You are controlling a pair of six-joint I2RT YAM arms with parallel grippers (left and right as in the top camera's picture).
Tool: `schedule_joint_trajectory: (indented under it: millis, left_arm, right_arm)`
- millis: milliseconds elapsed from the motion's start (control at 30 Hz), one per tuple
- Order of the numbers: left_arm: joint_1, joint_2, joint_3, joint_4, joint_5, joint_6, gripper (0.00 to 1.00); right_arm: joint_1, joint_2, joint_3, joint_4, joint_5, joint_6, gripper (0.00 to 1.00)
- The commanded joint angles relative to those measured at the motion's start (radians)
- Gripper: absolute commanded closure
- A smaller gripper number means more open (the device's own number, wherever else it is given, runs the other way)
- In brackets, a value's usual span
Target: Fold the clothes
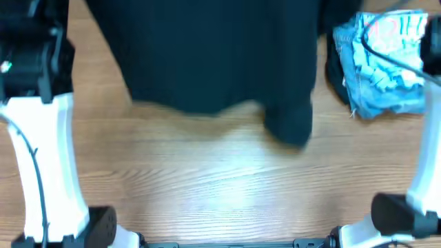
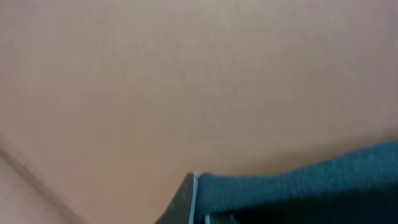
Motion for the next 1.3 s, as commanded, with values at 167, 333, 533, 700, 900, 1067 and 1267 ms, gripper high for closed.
schedule_joint_trajectory:
  millis: [167,333,533,700,900,1067,1267]
  left_arm:
    - [0.129,0.020,0.010,-0.288,0.016,0.036,0.96]
    - [0.158,0.257,-0.026,-0.725,0.014,0.017,0.96]
    - [0.190,0.573,-0.028,-0.989,0.007,-0.055,0.96]
    - [0.194,0.596,-0.029,-1.199,0.007,-0.060,0.96]
    - [0.193,0.593,-0.030,-1.199,0.143,-0.137,0.96]
    - [0.191,0.538,-0.030,-1.199,0.323,-0.214,0.96]
    - [0.050,0.398,-0.076,-1.199,0.324,-0.286,0.96]
  right_arm:
    - [-0.032,-0.019,0.018,-0.362,0.081,-0.135,0.96]
    - [-0.076,0.138,-0.052,-0.925,0.111,-0.306,0.96]
    - [-0.139,0.251,-0.359,-1.067,0.102,-0.435,0.96]
    - [-0.150,0.251,-0.391,-1.152,0.159,-0.495,0.96]
    - [-0.138,0.251,-0.384,-1.217,0.153,-0.496,0.96]
    - [-0.114,0.250,-0.330,-1.284,0.151,-0.493,0.96]
    - [-0.045,0.251,-0.326,-1.313,0.149,-0.406,0.96]
